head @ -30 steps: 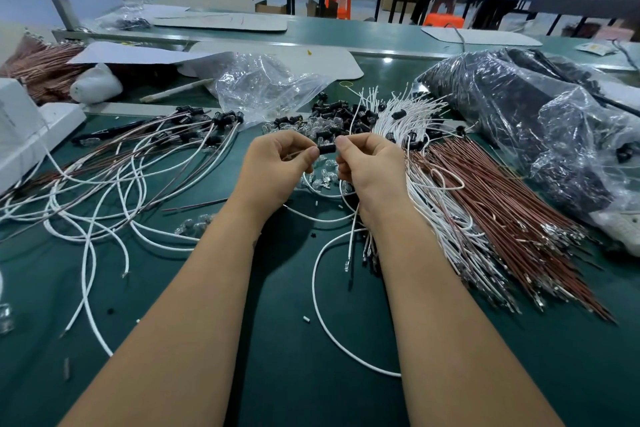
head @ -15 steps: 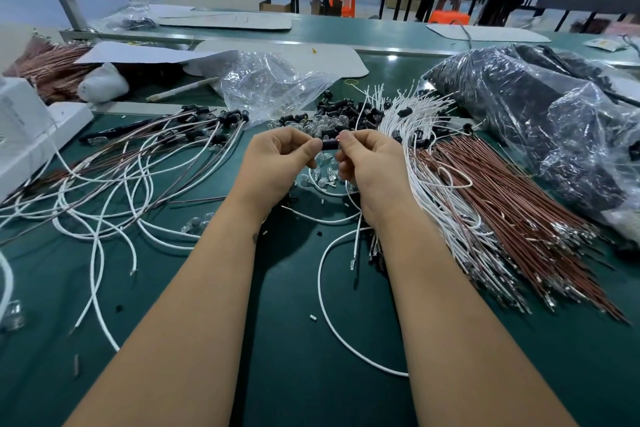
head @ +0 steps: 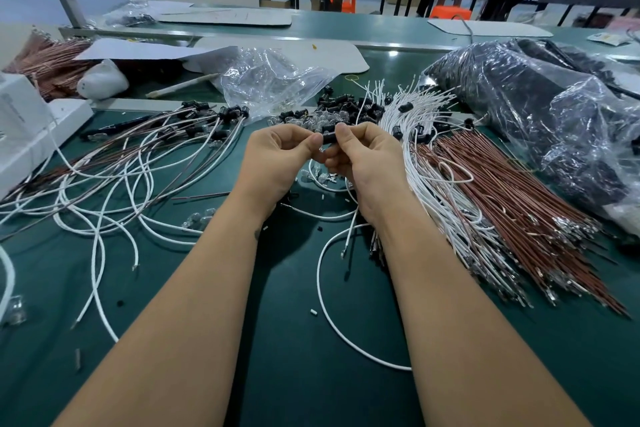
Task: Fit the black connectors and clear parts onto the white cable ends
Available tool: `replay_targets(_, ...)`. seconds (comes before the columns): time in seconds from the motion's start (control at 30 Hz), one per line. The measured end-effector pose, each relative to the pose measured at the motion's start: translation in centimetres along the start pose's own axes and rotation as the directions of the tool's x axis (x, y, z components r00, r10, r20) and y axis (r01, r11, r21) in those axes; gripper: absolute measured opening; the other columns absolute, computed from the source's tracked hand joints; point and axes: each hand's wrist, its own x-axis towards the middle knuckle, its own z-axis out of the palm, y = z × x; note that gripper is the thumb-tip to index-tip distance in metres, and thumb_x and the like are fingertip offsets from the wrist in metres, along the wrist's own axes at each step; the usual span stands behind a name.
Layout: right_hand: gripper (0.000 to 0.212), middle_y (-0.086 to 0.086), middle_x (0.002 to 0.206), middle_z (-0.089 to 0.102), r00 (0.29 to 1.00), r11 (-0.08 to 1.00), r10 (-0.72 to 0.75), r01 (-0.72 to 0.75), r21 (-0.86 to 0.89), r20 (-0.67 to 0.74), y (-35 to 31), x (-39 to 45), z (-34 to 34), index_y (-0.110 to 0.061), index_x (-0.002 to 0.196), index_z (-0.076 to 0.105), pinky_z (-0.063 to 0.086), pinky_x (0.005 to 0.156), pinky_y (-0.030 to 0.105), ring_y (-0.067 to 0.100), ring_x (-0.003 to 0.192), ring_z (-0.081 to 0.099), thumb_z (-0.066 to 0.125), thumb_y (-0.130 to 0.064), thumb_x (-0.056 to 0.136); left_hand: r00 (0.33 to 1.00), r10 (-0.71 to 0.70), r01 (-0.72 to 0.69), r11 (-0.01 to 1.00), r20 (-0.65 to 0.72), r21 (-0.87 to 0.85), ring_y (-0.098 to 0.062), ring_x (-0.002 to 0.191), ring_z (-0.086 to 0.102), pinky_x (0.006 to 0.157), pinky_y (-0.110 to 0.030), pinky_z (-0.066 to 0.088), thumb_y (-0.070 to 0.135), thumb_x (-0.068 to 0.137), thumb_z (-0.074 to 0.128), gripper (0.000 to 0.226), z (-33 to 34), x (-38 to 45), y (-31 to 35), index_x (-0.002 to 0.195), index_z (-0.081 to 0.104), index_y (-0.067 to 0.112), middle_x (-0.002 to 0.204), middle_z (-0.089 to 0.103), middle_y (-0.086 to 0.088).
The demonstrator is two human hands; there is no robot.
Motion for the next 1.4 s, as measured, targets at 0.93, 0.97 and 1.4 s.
replay_targets(0.93,0.010,0.001,0.086,0.064,0.952,0.919,-0.273,0.216,-0.329,-0.138,-0.9,0.1,0.3,-0.018,0.089,0.058,0.056,0.081,0.033,0.017,0.083,0.066,0.062,-0.009,0.091,0.989,0.048,-0.102,0.905,0.138,0.414,-0.003,0.045,0.039,0.049,-0.021,0.035,0.019,0.101,0.042,0.024,0.8,0.0,1.4,0.094,0.063,0.012,0.060,0.055,0.002)
replay_targets(0.97,0.008,-0.003,0.086,0.063,0.932,0.912,-0.306,0.228,-0.341,-0.194,-1.1,0.1,0.2,-0.017,0.093,0.058,0.055,0.078,0.027,0.012,0.081,0.064,0.062,-0.010,0.092,0.987,0.047,-0.115,0.881,0.156,0.459,-0.004,0.045,0.040,0.050,-0.025,0.036,0.021,0.102,0.041,0.023,0.6,0.0,1.4,0.097,0.063,0.018,0.060,0.056,0.003)
replay_targets(1.4,0.012,-0.010,0.093,0.053,0.677,0.845,-0.531,0.378,-0.378,-0.510,-2.1,-0.1,0.2,-0.017,0.102,0.049,0.048,0.075,0.014,0.005,0.083,0.055,0.051,-0.007,0.097,0.926,-0.231,-0.025,0.752,0.299,0.659,-0.002,0.043,0.041,0.048,-0.020,0.036,0.034,0.096,0.053,0.029,-1.7,-0.8,5.1,0.074,0.068,0.025,0.047,0.053,0.015)
